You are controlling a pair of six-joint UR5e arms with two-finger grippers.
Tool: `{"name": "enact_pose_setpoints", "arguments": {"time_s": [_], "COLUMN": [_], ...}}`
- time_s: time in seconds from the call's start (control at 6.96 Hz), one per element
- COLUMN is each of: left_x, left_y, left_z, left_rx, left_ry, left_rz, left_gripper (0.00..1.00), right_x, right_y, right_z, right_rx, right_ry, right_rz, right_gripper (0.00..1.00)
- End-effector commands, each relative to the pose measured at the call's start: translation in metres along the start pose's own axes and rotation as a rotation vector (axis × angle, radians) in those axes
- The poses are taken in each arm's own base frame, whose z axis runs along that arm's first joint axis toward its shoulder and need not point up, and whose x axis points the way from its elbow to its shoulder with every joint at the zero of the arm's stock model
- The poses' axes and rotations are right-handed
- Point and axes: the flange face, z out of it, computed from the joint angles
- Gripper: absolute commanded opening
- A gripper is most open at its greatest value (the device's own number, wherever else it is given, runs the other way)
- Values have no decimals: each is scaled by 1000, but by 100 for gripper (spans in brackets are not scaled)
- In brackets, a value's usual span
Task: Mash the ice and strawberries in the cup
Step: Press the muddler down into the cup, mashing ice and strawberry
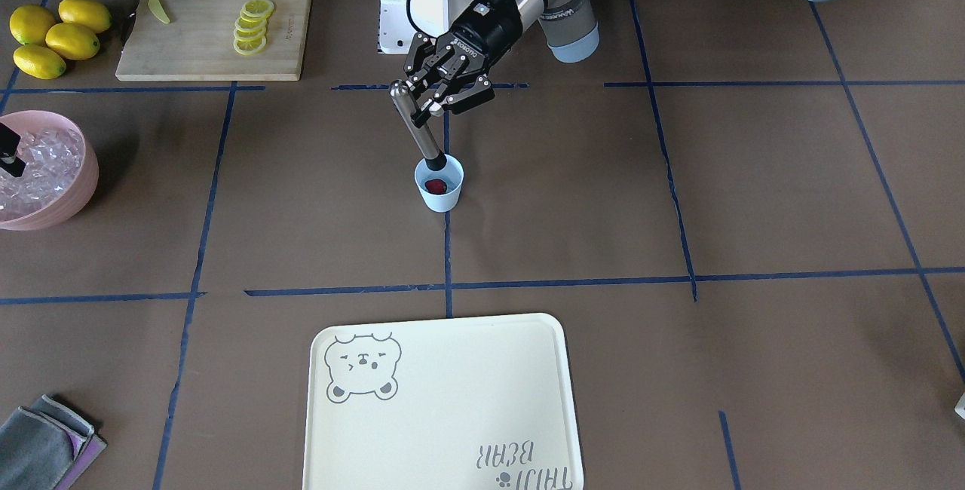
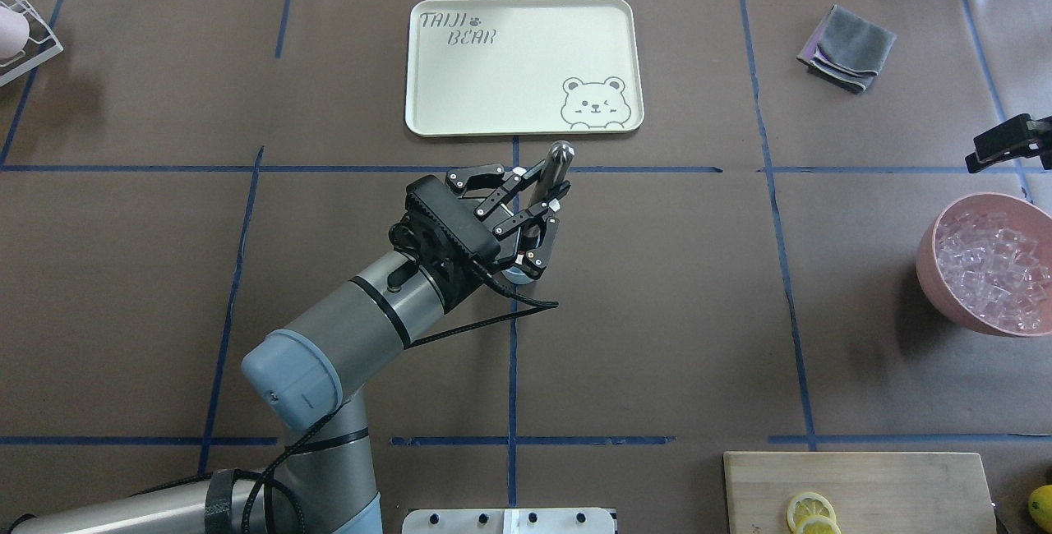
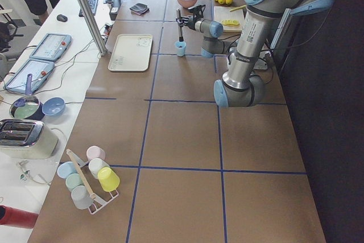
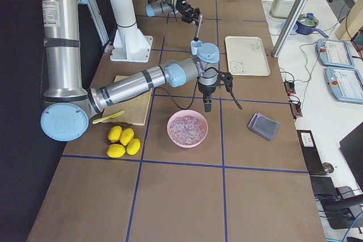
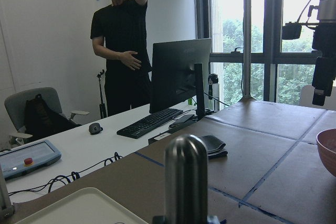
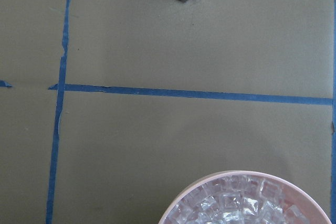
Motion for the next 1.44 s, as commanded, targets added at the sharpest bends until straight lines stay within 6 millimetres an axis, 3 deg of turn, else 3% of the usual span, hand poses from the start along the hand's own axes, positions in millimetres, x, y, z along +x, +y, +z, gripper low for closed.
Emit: {"name": "enact_pose_setpoints", "arguments": {"time_s": [0.0,0.43,0.86,1.01,1.15,1.29], "left_x": [4,6,9,10,19,15], "left_y": [16,34,37,28,-8,-32], "left_z": [4,8,7,7,5,-2], "left_rx": [-20,-48,-55,-39,10,17], "left_ry": [-17,-19,-15,-12,0,-7], "left_rz": [11,24,24,15,-12,-13], "left_gripper": [3,3,4,3,2,1], "right_x": [0,1,1,1,1,1], "right_y": [0,0,0,0,0,0], "right_z": [0,1,1,1,1,1], "right_rx": [0,-3,-3,-2,-3,-2], "right_ry": [0,1,1,1,1,1], "right_rz": [0,3,3,2,3,2], "right_gripper": [100,100,100,100,100,100]}}
